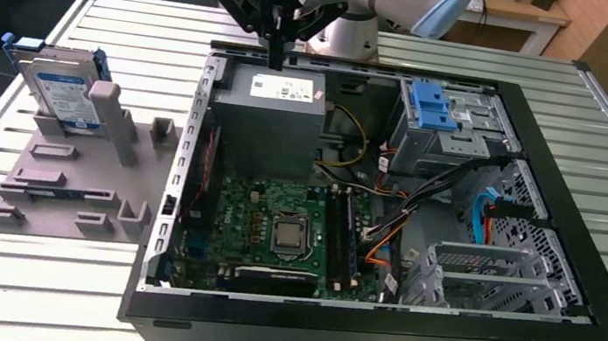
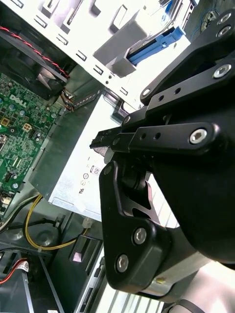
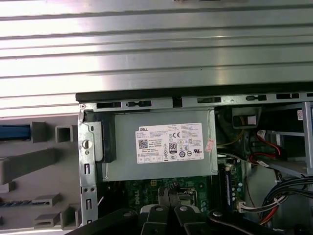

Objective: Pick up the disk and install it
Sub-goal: 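Reach for the disk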

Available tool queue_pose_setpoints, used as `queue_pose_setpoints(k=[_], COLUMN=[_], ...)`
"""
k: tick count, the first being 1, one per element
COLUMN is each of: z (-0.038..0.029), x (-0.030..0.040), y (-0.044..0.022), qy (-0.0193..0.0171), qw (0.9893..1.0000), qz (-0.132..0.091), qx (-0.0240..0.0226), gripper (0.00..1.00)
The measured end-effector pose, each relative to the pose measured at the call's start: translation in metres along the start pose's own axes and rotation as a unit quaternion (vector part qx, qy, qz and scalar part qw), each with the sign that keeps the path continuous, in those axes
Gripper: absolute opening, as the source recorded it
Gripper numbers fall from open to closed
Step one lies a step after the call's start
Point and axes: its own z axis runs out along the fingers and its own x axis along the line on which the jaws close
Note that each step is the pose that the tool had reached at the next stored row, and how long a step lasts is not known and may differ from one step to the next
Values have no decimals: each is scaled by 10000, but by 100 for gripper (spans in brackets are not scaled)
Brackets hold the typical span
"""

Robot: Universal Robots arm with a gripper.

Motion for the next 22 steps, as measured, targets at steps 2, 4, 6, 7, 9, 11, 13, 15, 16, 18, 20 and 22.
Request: queue_pose_setpoints(k=[2,4,6,7,9,11,13,15,16,18,20,22], z=[-1,-1,-2,-2,-2,0,4,4,4,6,8,9], x=[24,58,108,134,180,226,246,247,247,255,277,307], y=[-2,-4,-6,-5,-2,7,12,11,11,11,20,32], qy=[0,0,0,0,1,2,7,7,8,6,11,21], qw=[10000,10000,10000,10000,10000,10000,10000,10000,10000,10000,10000,10000], qz=[-1,-1,-2,-1,0,-1,0,0,-1,0,0,1], qx=[0,0,0,0,0,0,1,1,1,0,0,2], gripper=[11,11,11,11,11,11,11,11,11,11,11,11])
